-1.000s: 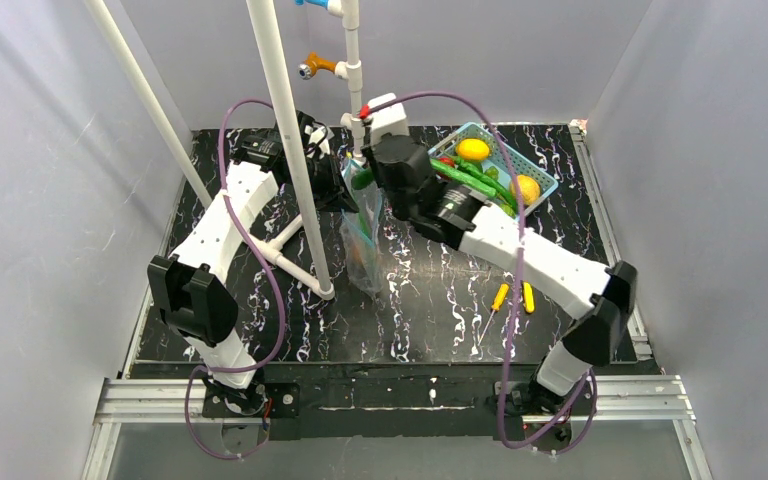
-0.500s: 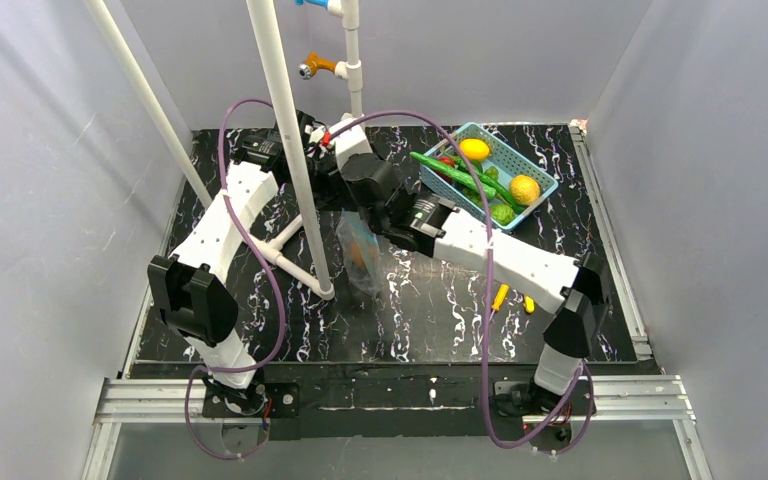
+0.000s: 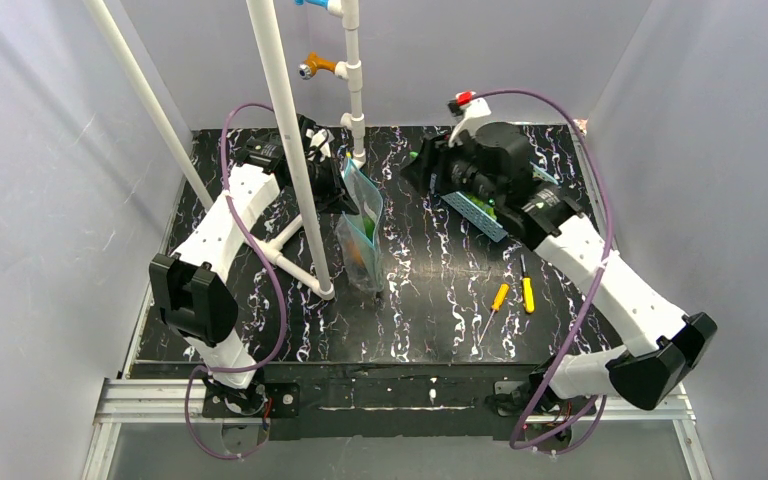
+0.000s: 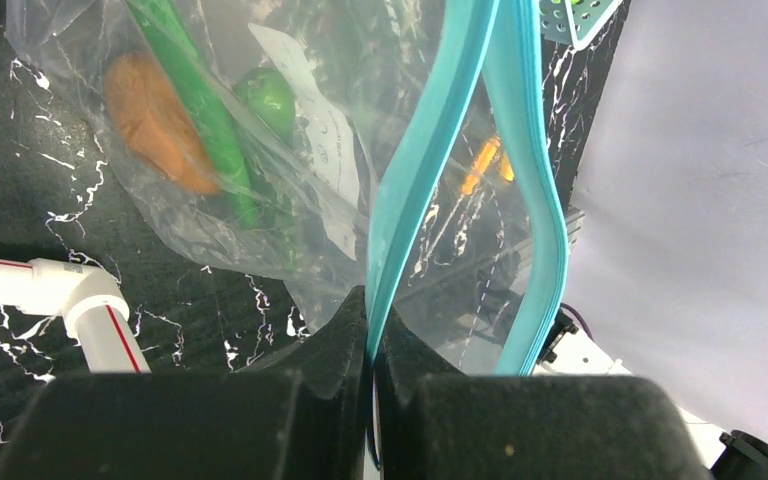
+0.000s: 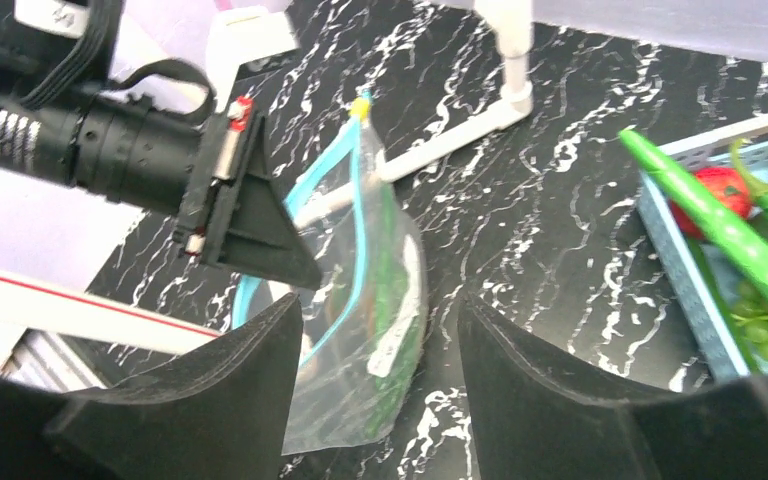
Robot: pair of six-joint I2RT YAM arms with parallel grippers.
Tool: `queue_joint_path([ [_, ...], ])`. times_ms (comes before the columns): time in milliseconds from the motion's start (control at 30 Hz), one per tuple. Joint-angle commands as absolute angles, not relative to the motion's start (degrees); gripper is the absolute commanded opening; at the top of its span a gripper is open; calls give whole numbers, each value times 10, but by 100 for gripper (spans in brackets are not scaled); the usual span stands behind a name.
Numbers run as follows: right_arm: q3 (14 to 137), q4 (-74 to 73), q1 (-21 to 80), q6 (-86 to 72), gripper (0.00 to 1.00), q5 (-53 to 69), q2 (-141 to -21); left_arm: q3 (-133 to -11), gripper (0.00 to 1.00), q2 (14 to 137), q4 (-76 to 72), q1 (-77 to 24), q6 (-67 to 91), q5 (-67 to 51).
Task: Place the food in the zip-top bag and seal the zipper
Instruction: Place the fake vegetable in the zipper food storage bag, then pick up the fake fruit from the bin.
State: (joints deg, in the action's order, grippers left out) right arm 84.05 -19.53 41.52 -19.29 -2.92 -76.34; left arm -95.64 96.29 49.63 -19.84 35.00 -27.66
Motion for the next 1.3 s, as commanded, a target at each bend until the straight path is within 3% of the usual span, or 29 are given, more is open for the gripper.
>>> queue_joint_path([
  [0, 833, -219, 355, -213, 68, 13, -749, -953, 0, 934, 499, -200, 348, -284],
  [367, 863, -289, 202, -219, 70, -85, -815, -950, 0, 932, 509, -200, 340, -286],
  [567, 940, -364, 138, -211, 71, -166, -916, -957, 0, 933, 514, -200, 338, -288],
  [800, 1018, -444, 98, -120, 73, -208, -1030, -963, 0, 937, 525, -200, 329, -289],
  [1000, 1074, -481, 92, -50, 87, -266, -1114, -967, 0, 942, 525, -200, 327, -292],
  [1267, 1136, -468, 70, -10, 89, -261, -1207, -968, 0, 945, 527, -200, 327, -296],
])
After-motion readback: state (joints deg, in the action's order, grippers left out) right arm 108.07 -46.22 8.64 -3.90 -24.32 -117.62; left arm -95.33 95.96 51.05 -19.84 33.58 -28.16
